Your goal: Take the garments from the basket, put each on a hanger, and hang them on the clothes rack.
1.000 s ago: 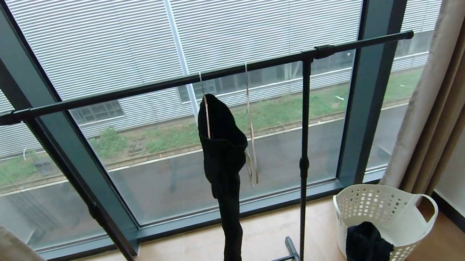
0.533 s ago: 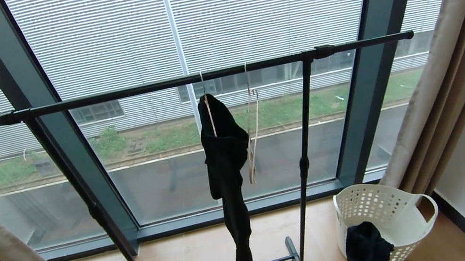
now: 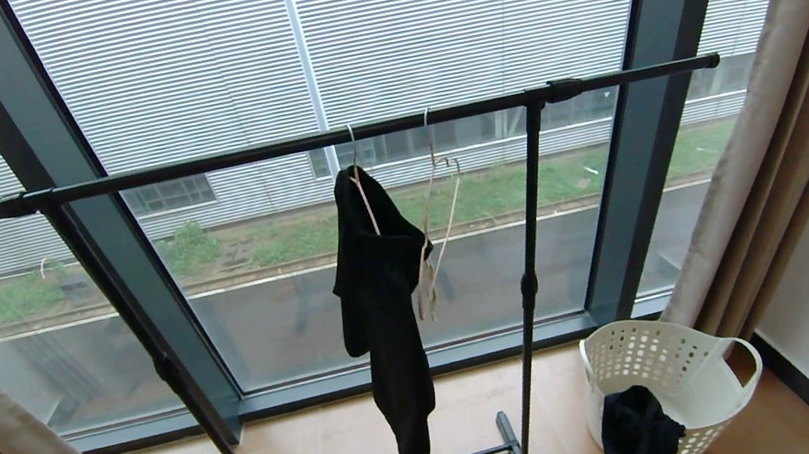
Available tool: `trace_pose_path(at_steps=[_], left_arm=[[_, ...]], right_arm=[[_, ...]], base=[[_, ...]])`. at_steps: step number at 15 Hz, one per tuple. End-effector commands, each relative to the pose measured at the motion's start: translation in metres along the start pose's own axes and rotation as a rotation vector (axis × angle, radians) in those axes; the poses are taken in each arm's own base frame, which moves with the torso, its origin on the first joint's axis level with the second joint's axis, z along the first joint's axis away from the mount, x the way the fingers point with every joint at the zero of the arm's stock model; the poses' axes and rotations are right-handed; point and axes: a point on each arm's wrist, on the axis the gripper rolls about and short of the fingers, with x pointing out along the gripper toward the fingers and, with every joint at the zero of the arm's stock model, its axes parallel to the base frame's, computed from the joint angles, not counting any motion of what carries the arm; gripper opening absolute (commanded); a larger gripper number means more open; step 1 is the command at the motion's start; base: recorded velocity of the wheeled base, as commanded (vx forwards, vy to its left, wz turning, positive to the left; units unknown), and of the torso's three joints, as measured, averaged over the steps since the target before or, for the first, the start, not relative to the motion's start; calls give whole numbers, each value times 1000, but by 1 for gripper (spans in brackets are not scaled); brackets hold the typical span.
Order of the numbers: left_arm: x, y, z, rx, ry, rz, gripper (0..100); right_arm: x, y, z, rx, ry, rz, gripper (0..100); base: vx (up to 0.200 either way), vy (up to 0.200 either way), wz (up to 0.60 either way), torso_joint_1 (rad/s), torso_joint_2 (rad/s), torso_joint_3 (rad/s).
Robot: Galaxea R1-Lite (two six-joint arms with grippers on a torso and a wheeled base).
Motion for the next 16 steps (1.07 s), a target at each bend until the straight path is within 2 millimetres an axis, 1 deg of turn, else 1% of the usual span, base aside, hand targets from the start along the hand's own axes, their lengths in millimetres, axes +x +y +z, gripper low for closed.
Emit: trace_pose_path(at_steps=[1,4,5,12,16], left_arm=[[0,0,0,0,1,1,100],[0,0,0,0,1,1,100],[0,0,0,0,1,1,100],[0,0,0,-1,1,2,100],[0,0,0,-1,1,2,100]], right_arm=[[2,0,0,-5,30,8,100],[1,0,0,-4,8,4,100],[0,0,0,-3,1,4,100],[0,0,0,-3,-4,0,100],[0,0,0,-3,-3,0,100]], base=[[0,0,0,0,0,0],[0,0,0,-15,28,19],[0,0,0,-119,281,149],[0,0,0,-156,357,194],[0,0,0,-192,449,253]])
